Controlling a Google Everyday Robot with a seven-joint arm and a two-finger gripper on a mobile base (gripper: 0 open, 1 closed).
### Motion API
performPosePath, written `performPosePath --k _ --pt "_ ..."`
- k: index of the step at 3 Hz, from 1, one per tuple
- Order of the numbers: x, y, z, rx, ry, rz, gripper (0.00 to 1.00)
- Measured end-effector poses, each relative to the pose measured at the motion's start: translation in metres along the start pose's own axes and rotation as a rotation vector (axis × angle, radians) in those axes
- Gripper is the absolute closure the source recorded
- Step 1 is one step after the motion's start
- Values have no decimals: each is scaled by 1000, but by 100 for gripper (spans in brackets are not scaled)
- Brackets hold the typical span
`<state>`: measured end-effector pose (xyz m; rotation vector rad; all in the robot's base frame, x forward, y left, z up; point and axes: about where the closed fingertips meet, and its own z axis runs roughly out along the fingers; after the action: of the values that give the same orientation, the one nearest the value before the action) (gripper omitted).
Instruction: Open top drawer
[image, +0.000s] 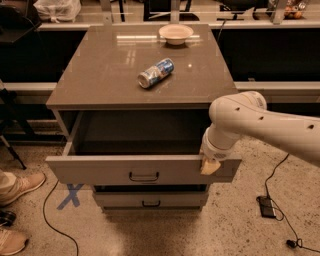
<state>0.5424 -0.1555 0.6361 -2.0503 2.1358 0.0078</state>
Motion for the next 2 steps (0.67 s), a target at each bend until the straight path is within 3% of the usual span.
performPosePath --k 1,2 --pt "0 1 1 -2 0 -1 11" --pt "-3 5 0 -10 -5 -16 0"
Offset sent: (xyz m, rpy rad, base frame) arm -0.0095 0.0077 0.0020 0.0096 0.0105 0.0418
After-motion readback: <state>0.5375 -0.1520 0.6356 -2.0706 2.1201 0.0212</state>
